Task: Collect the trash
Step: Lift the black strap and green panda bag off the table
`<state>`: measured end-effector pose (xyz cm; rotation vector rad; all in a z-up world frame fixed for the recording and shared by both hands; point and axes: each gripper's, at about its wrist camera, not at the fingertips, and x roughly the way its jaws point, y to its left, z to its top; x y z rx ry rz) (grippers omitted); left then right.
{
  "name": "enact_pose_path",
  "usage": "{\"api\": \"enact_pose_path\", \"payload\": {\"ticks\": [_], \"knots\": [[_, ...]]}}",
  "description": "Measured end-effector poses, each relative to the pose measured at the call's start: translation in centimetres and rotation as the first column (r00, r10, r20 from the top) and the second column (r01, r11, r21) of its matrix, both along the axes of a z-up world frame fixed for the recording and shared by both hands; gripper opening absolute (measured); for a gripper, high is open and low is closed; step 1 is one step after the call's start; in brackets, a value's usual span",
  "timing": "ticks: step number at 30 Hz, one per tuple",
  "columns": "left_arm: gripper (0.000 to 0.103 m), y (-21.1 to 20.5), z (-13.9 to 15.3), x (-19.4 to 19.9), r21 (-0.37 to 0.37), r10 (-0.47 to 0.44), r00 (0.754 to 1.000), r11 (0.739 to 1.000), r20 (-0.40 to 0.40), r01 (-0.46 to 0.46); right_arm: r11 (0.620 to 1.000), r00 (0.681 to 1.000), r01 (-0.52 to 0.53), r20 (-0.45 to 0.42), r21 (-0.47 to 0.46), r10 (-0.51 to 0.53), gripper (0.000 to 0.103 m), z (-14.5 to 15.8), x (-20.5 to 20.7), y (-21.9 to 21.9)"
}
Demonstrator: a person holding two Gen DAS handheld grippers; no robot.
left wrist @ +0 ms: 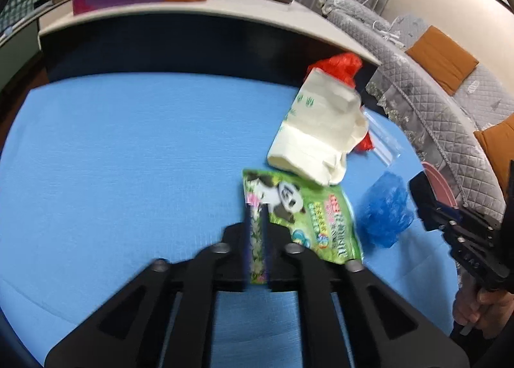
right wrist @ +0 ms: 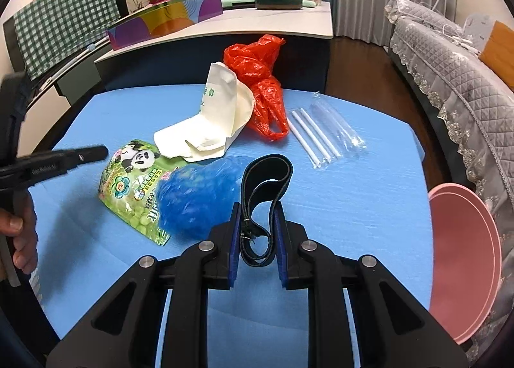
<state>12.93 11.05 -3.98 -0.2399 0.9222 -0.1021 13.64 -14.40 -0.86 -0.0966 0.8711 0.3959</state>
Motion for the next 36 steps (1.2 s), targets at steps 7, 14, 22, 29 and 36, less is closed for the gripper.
{"api": "enact_pose_path", "payload": {"ticks": [7,14,22,29,36], "knots": [[0.034,-0.5,-1.3,0.3,-0.056,0.002,1.0,0.998,0.005,-0.002,1.0,1.0,0.024,-0.006,-0.002,-0.024,0.019,-0.2,-0.5,-1.2],[0.022,-1.3,-1.4,0.3,-0.049,-0.021,1.0,0.999,0.024,0.022,0.999,0.999,0.045,0.003,0.003,-0.045,0.019,0.1,-0.6,-2.2],[0.006,-1.8,3.5,-1.6,-0.011,-0.064,0.991,0.998,0.12,0.066,0.998,0.998,0.052,0.029,0.029,-0.053,0.019,1.3,-0.9,-2.3],[0.001,-2.7,7.7,-3.0,0.053,-0.096,0.977,0.995,0.193,0.087,0.997,0.996,0.059,0.061,0.051,-0.063,0.019,2.6,-1.5,-3.0],[0.001,-4.4,10.4,-3.6,0.126,-0.116,0.956,0.988,0.268,0.085,0.993,0.988,0.104,0.106,0.058,-0.109,0.019,3.3,-1.9,-4.8]]}}
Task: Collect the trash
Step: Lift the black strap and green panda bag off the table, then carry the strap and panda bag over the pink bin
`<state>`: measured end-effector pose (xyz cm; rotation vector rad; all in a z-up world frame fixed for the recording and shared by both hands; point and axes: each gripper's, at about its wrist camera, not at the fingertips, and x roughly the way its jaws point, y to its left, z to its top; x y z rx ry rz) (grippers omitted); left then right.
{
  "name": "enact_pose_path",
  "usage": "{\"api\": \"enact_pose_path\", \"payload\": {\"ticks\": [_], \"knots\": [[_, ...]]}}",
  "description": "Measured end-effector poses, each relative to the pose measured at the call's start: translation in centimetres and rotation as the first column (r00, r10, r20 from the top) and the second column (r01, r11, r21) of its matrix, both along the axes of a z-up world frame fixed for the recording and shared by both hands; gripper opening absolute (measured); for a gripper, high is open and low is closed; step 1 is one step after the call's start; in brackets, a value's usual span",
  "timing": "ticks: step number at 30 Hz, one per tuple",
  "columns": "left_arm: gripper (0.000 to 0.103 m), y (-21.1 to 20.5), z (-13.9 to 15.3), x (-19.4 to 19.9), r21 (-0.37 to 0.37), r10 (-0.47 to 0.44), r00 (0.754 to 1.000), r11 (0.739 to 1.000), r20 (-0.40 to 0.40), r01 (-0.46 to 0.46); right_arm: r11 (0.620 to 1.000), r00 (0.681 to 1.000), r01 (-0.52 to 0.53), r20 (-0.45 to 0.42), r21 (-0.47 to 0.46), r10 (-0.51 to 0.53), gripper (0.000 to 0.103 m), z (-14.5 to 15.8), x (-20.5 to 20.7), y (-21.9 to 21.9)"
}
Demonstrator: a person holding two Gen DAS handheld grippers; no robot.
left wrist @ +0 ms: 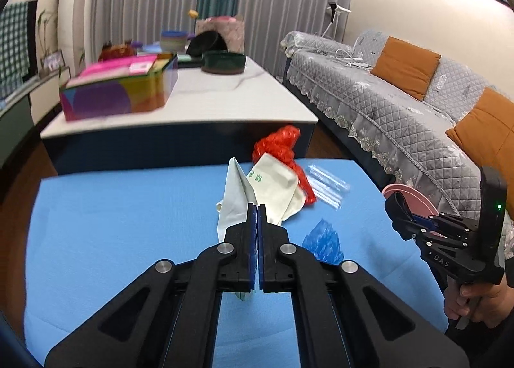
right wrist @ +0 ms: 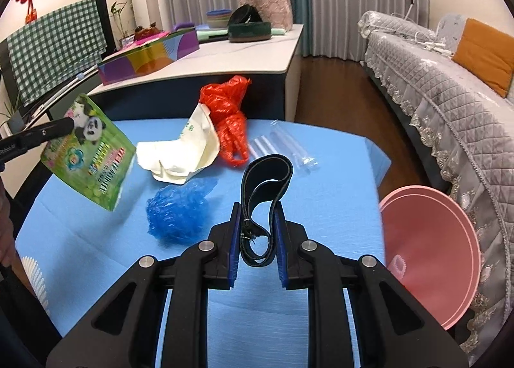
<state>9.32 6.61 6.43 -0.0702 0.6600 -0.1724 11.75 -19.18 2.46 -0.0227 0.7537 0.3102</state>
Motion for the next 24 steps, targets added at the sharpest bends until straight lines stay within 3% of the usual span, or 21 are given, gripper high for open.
{"api": "enact_pose_path", "payload": {"ticks": [13,24], "knots": [[0.001,-3.6,1.2,0.2,0.026,-0.004,0.994,1.0,0.106,0.002,0.997,0.994,0.075,0.084,0.016,-0.076,0.019,1.8,-0.5,-3.6],[0.001,-6.6,2.9,-0.5,0.038,-0.009,0.973,0.999,0.23,0.0,0.988,0.982,0.142,0.116,0.056,-0.147,0.019,2.8,-1.2,-7.2]]}}
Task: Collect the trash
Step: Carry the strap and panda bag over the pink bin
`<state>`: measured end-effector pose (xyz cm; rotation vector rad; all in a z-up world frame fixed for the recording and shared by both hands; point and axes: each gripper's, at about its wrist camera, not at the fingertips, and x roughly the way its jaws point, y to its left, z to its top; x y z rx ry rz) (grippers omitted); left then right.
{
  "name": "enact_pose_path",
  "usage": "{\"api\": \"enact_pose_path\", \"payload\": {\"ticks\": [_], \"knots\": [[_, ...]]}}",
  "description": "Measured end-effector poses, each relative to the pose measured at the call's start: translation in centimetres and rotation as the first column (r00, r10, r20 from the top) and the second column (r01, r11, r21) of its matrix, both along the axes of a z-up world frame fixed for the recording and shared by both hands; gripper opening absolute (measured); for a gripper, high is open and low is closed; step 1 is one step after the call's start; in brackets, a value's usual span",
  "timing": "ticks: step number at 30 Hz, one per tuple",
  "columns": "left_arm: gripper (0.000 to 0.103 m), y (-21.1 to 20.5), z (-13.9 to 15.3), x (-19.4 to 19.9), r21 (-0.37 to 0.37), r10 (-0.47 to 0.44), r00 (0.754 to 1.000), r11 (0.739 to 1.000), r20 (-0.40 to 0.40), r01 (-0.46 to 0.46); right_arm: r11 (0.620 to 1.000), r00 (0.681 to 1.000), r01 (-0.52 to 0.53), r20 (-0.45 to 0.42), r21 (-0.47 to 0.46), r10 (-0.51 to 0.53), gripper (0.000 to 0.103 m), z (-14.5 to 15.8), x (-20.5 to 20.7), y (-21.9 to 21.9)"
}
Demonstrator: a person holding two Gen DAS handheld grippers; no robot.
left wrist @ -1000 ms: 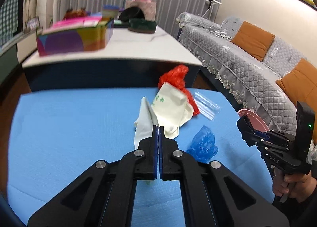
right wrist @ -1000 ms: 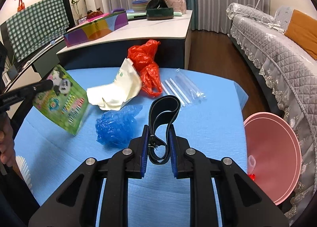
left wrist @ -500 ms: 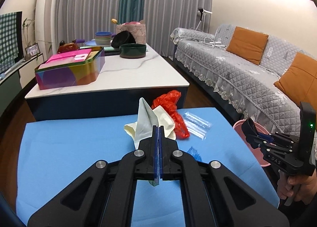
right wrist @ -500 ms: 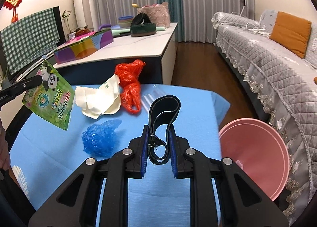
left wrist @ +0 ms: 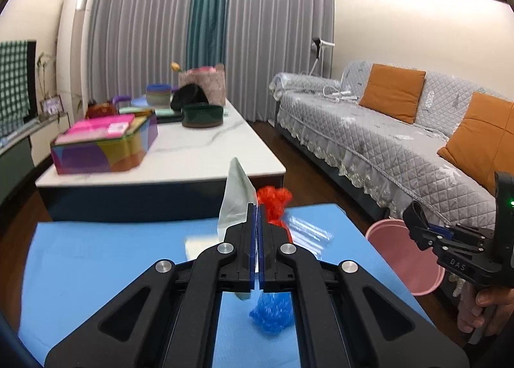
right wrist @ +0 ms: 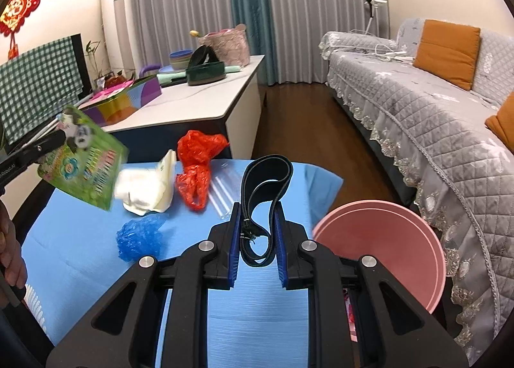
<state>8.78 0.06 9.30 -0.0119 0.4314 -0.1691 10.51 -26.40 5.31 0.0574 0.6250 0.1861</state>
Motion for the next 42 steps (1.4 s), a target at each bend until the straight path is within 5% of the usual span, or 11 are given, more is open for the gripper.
{"api": "enact_pose_path", "payload": {"ticks": [27,42], "knots": [[0.001,-4.1,0.3,-0.2,-0.025,-0.089,0.996,0.996,0.014,0.09,0.998,0.998,0.058,0.029,0.018,-0.058,0.019,1.0,-0.9,-3.4],[0.001,-9.9,-0.5,-0.2,-0.047,-0.204,0.979,0.978,-0.03,0.202,0.982,0.984,0.169,0.046,0.089,-0.173,0.019,2.8,-1.0,-9.4]]}}
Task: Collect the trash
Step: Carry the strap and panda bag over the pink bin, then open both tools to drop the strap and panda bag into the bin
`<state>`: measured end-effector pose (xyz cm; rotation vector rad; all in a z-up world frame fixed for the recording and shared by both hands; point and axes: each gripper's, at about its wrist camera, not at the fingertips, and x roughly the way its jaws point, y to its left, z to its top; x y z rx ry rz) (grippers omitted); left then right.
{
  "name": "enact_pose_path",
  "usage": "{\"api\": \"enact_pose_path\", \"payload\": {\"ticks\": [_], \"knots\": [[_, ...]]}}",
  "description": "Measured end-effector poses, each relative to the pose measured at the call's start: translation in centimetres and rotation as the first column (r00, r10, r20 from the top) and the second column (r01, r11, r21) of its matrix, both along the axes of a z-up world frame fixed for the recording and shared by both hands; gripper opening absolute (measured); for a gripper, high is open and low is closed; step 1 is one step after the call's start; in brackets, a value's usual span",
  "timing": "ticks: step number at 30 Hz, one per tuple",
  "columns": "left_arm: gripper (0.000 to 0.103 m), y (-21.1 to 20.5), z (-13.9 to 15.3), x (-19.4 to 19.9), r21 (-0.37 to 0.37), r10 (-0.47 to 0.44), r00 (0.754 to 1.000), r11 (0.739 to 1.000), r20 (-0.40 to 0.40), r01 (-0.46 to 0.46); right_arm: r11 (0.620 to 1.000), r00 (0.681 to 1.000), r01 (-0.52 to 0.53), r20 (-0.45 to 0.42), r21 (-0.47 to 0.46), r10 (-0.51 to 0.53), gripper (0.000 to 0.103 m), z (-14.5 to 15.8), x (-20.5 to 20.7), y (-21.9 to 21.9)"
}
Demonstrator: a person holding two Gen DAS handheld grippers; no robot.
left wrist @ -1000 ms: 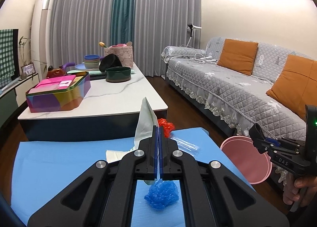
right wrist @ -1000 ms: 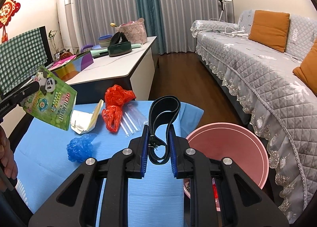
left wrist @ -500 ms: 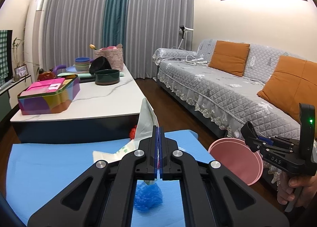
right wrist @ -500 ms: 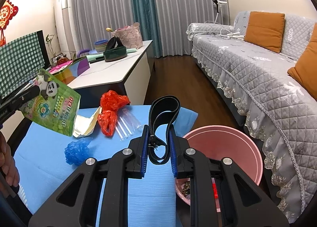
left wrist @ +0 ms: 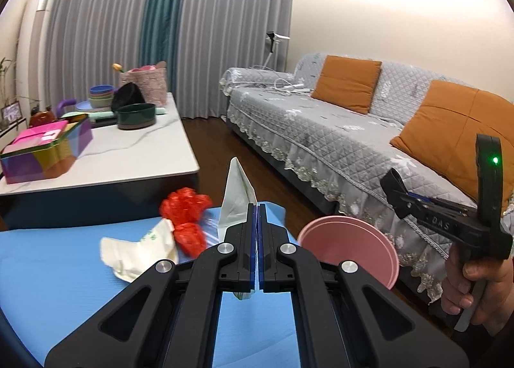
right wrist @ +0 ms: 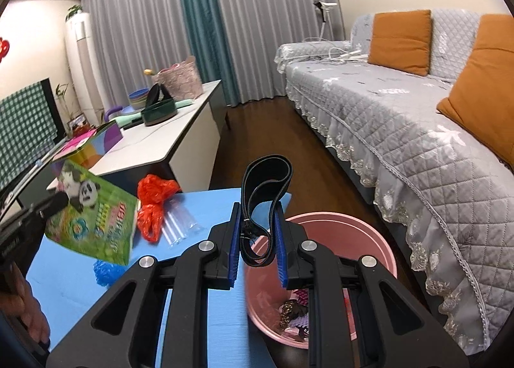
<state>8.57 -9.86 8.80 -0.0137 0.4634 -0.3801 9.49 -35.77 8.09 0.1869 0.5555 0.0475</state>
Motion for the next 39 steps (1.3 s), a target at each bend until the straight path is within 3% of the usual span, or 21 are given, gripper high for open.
{"api": "enact_pose_path", "payload": {"ticks": [17,35,39], "knots": [[0.001,-7.9,-1.0,2.6,-0.037,-0.126,0.991,0.992,-0.035,0.124,0.992,0.997,0.075,-0.011,-0.097,-0.076,0.019,-0.6,0.4,-3.1],[0.001,-15.6,-5.0,5.8,0.0,-0.222,0.967,0.975,-0.128,0.224,0.987,0.991,0.127,-0.034,-0.094,-0.131,0.02,-1.6,1.2,-6.0],[0.002,-16.2,-5.8,6.4,-0.004,-0.249,0.954,0.968,-0.17,0.252,0.986,0.987,0.147,-0.054,-0.081,-0.151,0.027,-2.0,1.5,-6.7]]}}
